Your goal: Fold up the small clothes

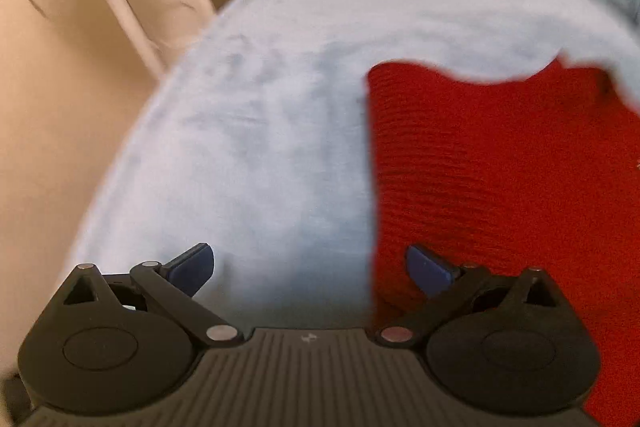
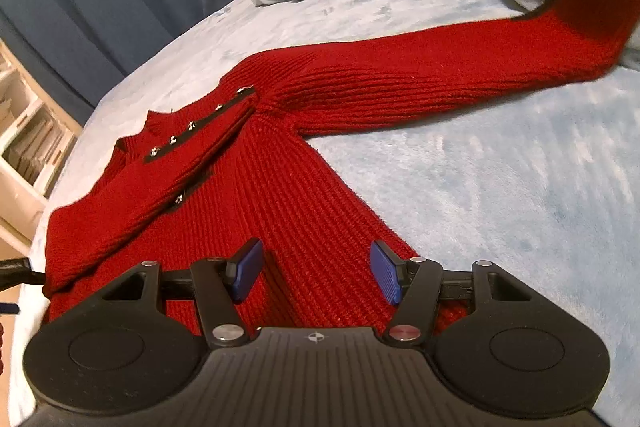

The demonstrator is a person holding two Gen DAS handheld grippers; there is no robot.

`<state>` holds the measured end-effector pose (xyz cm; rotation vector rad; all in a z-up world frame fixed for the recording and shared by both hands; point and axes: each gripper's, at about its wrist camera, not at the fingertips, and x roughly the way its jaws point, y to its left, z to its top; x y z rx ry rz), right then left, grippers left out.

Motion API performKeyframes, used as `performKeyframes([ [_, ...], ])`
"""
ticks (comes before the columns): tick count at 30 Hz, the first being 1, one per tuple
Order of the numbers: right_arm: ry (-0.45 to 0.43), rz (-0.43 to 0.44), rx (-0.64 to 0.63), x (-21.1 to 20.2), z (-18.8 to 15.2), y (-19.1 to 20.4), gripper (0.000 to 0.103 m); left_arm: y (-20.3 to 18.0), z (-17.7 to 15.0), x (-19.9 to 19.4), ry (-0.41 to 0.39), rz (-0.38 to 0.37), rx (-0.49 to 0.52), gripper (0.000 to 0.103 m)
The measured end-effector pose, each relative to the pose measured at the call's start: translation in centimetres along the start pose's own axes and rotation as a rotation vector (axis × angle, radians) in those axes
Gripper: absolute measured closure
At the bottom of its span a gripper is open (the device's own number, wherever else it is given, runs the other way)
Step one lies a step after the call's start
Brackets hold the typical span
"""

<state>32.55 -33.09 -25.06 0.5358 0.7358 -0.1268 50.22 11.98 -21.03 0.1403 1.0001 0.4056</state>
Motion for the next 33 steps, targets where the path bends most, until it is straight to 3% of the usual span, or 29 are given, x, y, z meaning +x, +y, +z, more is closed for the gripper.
performKeyframes([
  [2,-0.003,-0.003,-0.014,0.0,0.0,0.1,0.042,0.1,0.1,0.6,-0.010,0.044,0.008,0.000],
  [6,-0.016,0.017,0.040,-0.3,0.4,-0.6,0.042,0.4,0.3,0.0,-0.037,0.056,0.056,0.000],
  [12,-0.109,-0.011,0.215,-1.8,1.8,-2.9,0.041,0.7,-1.7,-5.1,-0.044,-0.049,0.010,0.000],
  [17,-0.138,-0.042,0.299,-2.5,2.5,-4.4,0.041,0.0,-5.9,-9.9,-0.022,-0.140,-0.042,0.000],
  [20,-0.167,-0.052,0.320,-3.2,2.9,-5.0,0.040,-1.1,-8.7,-11.9,0.006,-0.197,-0.014,0.000],
  [27,-0.215,-0.096,0.446,-4.3,4.1,-8.5,0.039,-3.9,-10.7,-14.5,0.044,-0.213,0.009,0.000],
  [33,-0.286,-0.183,0.484,-4.8,5.9,-13.1,0.039,-4.2,-9.5,-18.0,-0.025,-0.215,0.031,0.000],
])
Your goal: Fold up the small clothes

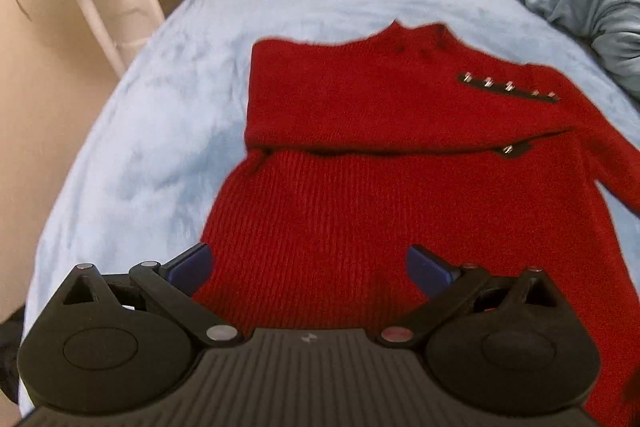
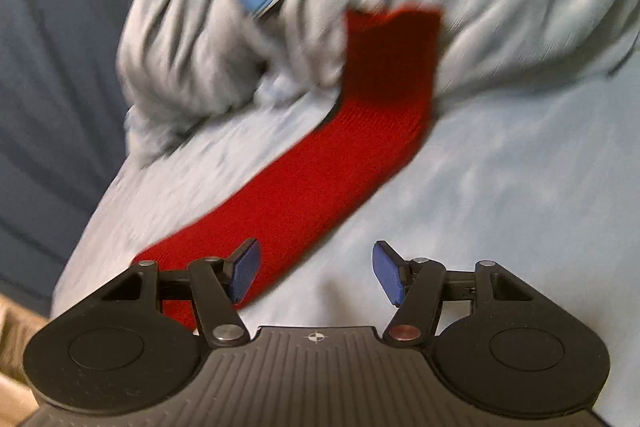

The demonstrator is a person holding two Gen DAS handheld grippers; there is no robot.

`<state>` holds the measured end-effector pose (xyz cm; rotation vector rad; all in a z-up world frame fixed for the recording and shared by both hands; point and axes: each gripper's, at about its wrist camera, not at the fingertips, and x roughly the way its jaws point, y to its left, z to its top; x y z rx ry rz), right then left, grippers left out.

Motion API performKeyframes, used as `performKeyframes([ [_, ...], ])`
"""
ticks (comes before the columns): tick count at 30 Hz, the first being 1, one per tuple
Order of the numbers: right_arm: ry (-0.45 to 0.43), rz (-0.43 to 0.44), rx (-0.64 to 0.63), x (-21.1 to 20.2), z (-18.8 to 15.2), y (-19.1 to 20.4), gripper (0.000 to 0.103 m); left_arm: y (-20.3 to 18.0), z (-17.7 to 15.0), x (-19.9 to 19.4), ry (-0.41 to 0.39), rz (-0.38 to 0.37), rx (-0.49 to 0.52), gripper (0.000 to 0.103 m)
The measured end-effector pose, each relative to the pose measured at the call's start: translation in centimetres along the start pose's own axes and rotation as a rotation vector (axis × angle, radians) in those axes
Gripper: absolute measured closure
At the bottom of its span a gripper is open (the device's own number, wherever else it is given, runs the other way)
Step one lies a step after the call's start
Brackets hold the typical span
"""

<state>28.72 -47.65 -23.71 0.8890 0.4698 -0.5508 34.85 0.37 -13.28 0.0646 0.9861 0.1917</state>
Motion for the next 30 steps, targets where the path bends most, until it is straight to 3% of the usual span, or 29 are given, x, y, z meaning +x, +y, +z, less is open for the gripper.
performKeyframes([
  [3,-0.047,-0.054,0.034,2.1,2.9,-2.4,0.037,-0.1,0.4,-1.3,-0.034,0.011,0.013,0.000],
  [6,-0.005,-0.007,0.090,4.6,5.0,-4.4,0.037,0.0,0.7,-1.4,-0.031,0.020,0.013,0.000],
  [10,0.010,0.020,0.049,7.3,5.9,-4.4,0.032,0.5,1.1,-0.1,0.009,0.065,0.000,0.000],
  [11,-0.001,0.018,0.043,7.7,5.8,-4.2,0.037,0.9,1.1,0.1,0.014,0.070,-0.011,0.000],
  [12,-0.024,0.023,0.032,8.0,5.7,-4.0,0.077,1.2,1.2,0.5,0.019,0.071,-0.026,0.000],
  [13,-0.041,0.035,0.008,8.1,5.7,-3.7,0.088,1.4,1.2,0.7,0.022,0.069,-0.039,0.000],
  [20,-0.161,0.148,-0.044,5.1,6.8,-0.1,0.089,1.8,1.3,2.3,0.036,0.053,-0.096,0.000],
  [25,-0.136,0.062,-0.025,6.4,6.4,-0.9,0.089,3.3,0.8,2.3,0.032,0.069,-0.099,0.000],
  [30,-0.116,-0.032,0.045,7.3,6.0,-1.1,0.089,7.7,0.4,2.3,0.064,0.063,-0.201,0.000],
])
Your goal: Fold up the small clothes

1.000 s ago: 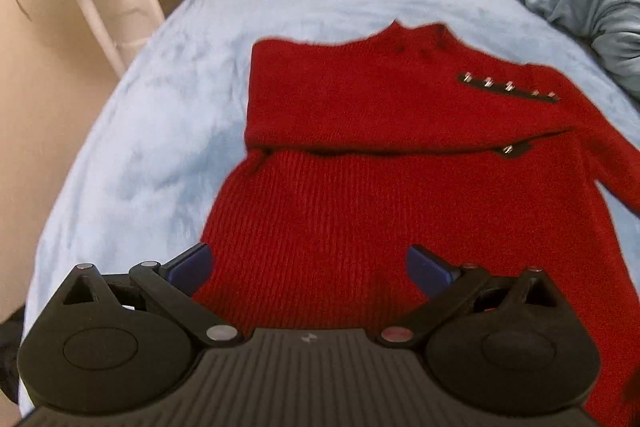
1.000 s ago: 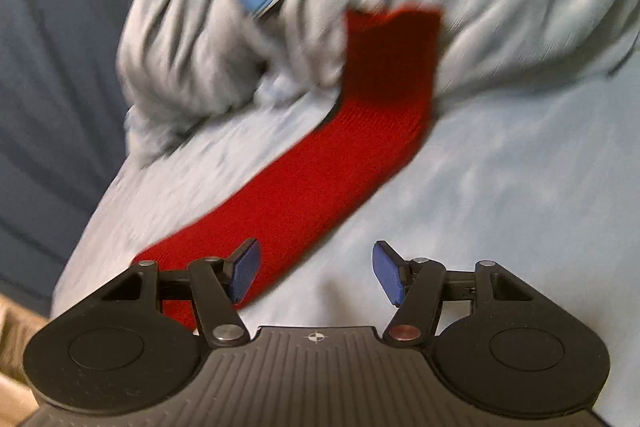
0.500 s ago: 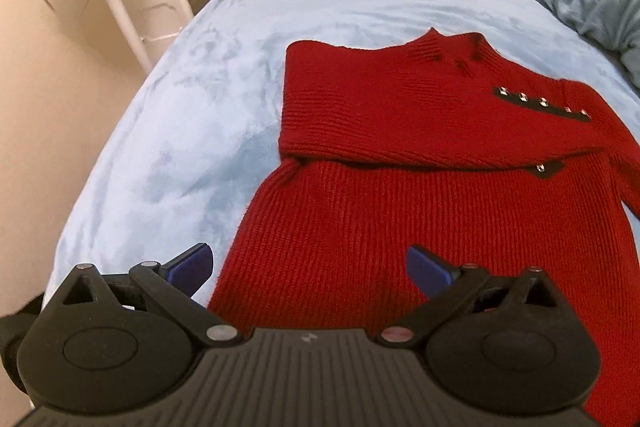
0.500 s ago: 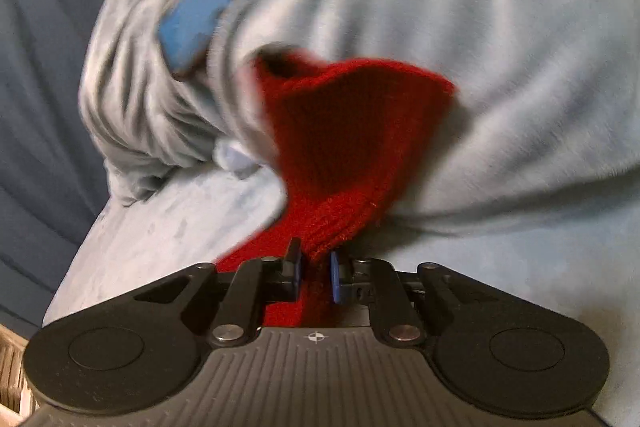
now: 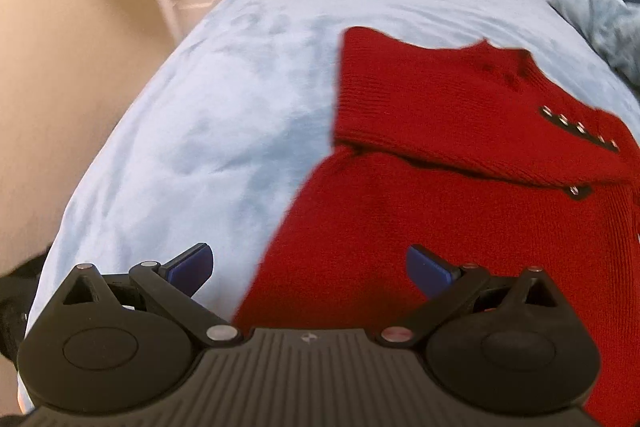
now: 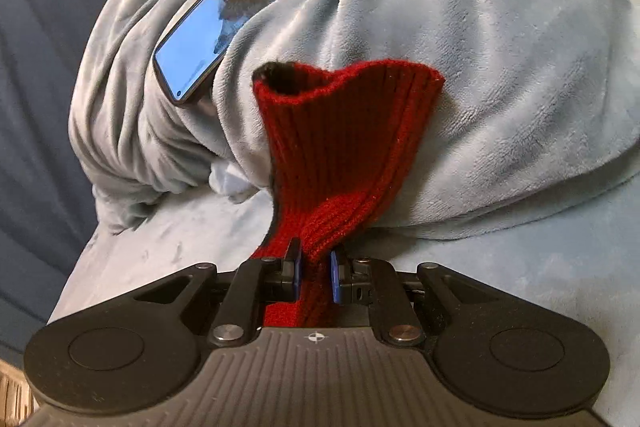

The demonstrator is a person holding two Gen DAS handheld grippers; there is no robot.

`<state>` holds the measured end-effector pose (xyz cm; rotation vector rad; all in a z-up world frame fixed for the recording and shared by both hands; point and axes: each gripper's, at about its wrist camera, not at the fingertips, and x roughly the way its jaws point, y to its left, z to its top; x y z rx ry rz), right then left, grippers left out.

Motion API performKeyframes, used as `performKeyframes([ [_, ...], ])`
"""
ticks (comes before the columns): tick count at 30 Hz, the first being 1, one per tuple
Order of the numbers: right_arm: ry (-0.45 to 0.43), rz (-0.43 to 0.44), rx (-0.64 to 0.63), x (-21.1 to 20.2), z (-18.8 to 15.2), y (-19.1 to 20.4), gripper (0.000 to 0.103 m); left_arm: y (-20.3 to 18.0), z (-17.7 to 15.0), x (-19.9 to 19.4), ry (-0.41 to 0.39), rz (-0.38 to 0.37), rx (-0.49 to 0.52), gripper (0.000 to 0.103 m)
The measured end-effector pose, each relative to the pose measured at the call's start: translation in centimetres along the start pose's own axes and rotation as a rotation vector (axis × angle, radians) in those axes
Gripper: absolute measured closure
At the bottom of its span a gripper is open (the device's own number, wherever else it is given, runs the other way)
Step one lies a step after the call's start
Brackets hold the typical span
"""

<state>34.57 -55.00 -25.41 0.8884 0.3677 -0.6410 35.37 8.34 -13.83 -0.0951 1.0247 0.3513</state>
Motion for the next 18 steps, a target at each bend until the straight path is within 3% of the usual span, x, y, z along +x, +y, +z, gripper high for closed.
performKeyframes([
  [2,-0.011,-0.033,-0.019,-0.2,0.0,1.6,0.089,2.3,0.2,0.0,-0.005,-0.008,-0.028,0.000],
  [5,-0.067,-0.007,-0.227,-1.4,0.5,8.6,0.089,6.0,0.3,0.0,-0.054,0.015,-0.073,0.000],
  [9,-0.179,0.206,-0.490,-6.3,-2.0,21.5,0.089,10.5,-0.4,0.9,-0.039,0.001,-0.154,0.000],
  [11,-0.226,0.365,-0.672,-9.9,-6.7,28.2,0.089,12.5,-1.0,1.3,-0.027,-0.005,-0.205,0.000],
  [14,-0.236,0.600,-0.962,-14.2,-16.8,34.1,0.085,15.3,-1.9,1.6,-0.011,-0.014,-0.254,0.000],
  [16,-0.081,0.714,-1.250,-15.3,-25.6,35.5,0.065,16.9,-2.3,1.7,-0.003,-0.019,-0.285,0.000],
  [17,0.014,0.690,-1.388,-15.4,-29.5,35.2,0.055,17.7,-2.6,1.6,-0.001,-0.023,-0.304,0.000],
  [18,0.067,0.636,-1.474,-15.3,-32.5,34.1,0.053,18.6,-2.7,1.6,0.001,-0.031,-0.320,0.000],
])
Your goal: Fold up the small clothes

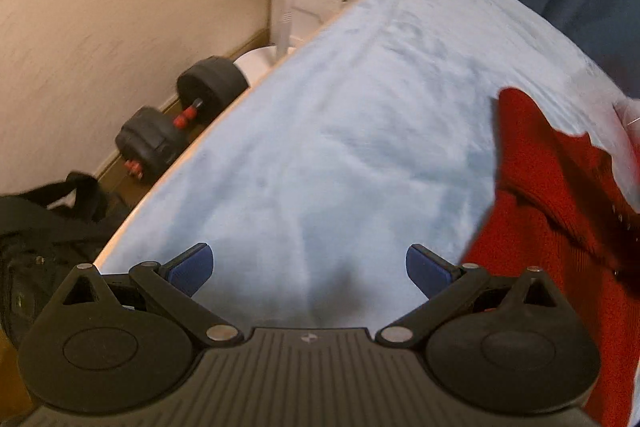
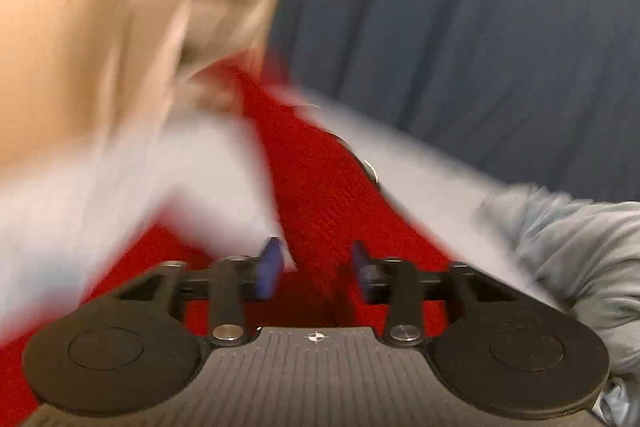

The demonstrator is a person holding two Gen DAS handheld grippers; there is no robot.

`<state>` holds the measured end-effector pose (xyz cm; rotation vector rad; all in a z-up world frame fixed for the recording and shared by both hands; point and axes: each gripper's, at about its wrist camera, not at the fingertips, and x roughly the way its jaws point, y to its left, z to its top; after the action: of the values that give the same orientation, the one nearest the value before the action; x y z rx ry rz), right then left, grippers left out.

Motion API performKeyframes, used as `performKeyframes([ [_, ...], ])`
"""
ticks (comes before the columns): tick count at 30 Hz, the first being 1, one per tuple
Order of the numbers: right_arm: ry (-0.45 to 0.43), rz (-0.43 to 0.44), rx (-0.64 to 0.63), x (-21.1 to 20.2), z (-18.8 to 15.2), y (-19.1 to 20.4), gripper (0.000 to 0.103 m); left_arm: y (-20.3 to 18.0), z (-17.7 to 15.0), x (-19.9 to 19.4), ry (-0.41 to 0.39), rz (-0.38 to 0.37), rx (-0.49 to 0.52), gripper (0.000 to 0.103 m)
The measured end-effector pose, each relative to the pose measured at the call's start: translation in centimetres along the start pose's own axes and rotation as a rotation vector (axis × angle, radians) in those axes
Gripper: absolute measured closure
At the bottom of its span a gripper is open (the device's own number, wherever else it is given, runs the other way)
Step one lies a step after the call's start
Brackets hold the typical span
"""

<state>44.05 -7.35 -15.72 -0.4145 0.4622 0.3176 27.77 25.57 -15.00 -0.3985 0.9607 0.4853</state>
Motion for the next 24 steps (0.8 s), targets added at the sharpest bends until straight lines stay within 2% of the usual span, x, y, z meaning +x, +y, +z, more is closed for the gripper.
performKeyframes([
  [2,0.074,0.016,-0.030,-0.4,-3.1,2.5,0.052,1.1,0.1,-0.3,-0.009,-0.022,-0.009,0.000],
  [3,0.086,0.023,0.005,-1.3,-4.3,2.3,0.049,1.4,0.2,-0.3,-0.018,-0.025,-0.004,0.000],
  [6,0.111,0.007,0.139,-5.2,-6.7,0.0,0.046,1.2,-0.4,-0.1,-0.017,-0.032,0.017,0.000],
  [9,0.121,-0.050,0.179,-9.6,-8.0,-2.4,0.046,0.0,-1.0,-0.6,-0.008,-0.064,0.034,0.000],
  [13,0.130,-0.109,0.268,-17.2,-10.2,-4.7,0.040,-2.6,-2.7,-3.2,-0.060,-0.071,0.171,0.000],
  [17,0.168,-0.094,0.408,-25.1,-11.5,-5.1,0.033,-4.2,-5.6,-7.6,-0.103,-0.077,0.320,0.000],
  [21,0.156,-0.094,0.433,-31.6,-11.7,-3.3,0.030,-4.3,-10.0,-12.0,-0.113,-0.101,0.406,0.000],
  [24,0.139,-0.091,0.441,-35.1,-11.6,-1.9,0.029,-3.9,-13.2,-14.6,-0.104,-0.142,0.431,0.000],
])
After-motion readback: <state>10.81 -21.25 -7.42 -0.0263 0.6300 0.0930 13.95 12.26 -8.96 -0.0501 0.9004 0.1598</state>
